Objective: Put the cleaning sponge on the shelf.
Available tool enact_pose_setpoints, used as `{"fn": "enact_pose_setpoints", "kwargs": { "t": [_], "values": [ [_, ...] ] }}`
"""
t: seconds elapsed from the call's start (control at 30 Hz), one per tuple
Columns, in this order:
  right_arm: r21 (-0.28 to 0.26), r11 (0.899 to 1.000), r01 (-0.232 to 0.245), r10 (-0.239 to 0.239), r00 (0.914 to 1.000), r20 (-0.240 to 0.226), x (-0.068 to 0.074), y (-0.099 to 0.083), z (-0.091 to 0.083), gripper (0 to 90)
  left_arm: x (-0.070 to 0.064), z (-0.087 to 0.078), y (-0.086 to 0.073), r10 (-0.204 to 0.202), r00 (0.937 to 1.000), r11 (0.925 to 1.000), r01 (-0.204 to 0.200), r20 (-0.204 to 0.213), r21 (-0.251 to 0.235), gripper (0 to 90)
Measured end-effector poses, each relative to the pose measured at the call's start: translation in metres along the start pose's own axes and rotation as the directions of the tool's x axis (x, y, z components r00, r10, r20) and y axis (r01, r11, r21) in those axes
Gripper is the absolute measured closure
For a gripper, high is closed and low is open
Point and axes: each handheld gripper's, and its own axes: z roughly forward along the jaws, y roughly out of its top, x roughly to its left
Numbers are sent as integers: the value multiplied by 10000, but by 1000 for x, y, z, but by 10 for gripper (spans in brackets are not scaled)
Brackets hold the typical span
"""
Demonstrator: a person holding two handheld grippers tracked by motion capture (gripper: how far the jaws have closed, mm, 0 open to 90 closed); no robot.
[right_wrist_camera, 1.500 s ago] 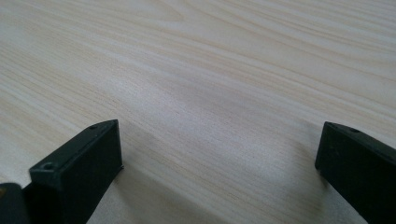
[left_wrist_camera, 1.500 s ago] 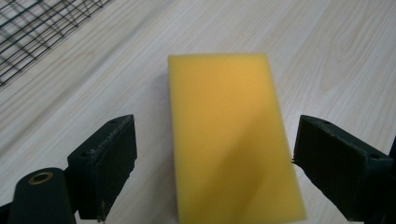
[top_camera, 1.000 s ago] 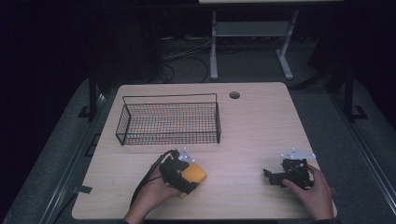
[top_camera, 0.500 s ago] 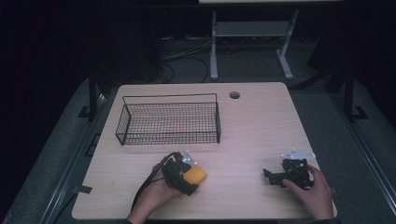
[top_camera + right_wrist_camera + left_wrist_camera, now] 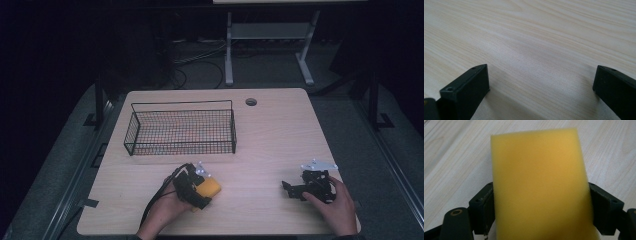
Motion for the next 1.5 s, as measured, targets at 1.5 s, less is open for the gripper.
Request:
{"fn": "enact_pose_setpoints", "kwargs": {
  "t": [1.5],
  "values": [
    [-3,10000,3,-3,10000,-3,0,0,0,0,12,-40,13,606,9957,9968,-567,706,-555,216]
  ]
}}
